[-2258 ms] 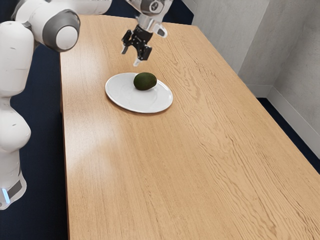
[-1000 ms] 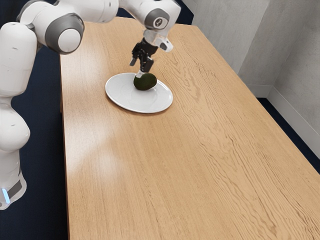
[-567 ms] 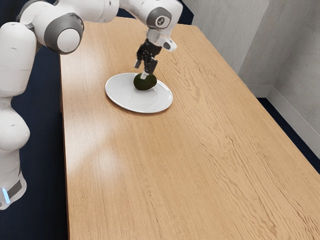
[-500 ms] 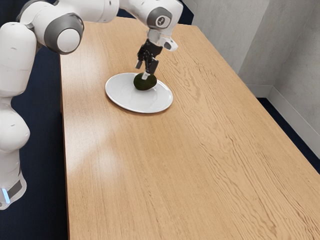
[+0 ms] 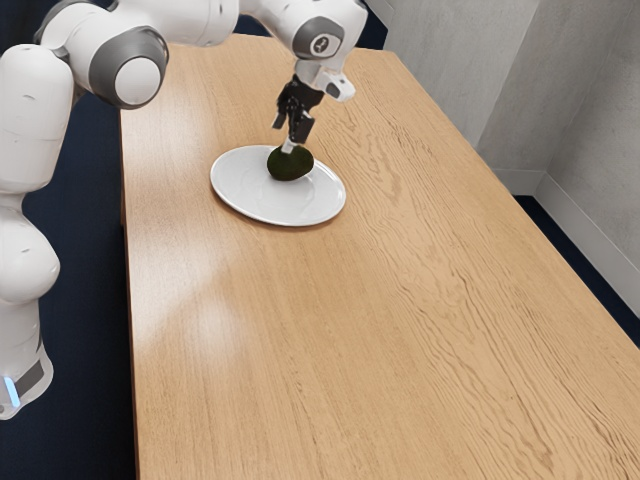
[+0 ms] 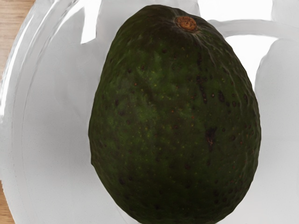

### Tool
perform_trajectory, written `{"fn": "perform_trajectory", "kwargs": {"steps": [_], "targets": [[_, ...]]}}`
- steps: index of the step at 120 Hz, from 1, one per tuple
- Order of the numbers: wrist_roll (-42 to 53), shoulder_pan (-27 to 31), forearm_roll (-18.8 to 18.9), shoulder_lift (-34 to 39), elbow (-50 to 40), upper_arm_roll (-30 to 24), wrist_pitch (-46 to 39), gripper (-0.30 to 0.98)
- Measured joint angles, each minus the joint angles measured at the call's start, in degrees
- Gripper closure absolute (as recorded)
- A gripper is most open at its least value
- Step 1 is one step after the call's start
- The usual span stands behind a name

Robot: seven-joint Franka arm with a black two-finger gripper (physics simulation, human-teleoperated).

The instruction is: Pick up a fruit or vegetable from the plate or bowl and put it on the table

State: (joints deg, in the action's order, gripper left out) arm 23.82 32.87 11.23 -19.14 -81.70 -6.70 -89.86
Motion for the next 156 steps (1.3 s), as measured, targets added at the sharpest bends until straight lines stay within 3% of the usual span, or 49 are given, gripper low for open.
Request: {"fn": "perform_trajectory", "kwargs": {"steps": [156], "targets": [[5.5, 0.2, -1.2, -4.6, 0.4, -1.4, -3.1, 0.00]]}}
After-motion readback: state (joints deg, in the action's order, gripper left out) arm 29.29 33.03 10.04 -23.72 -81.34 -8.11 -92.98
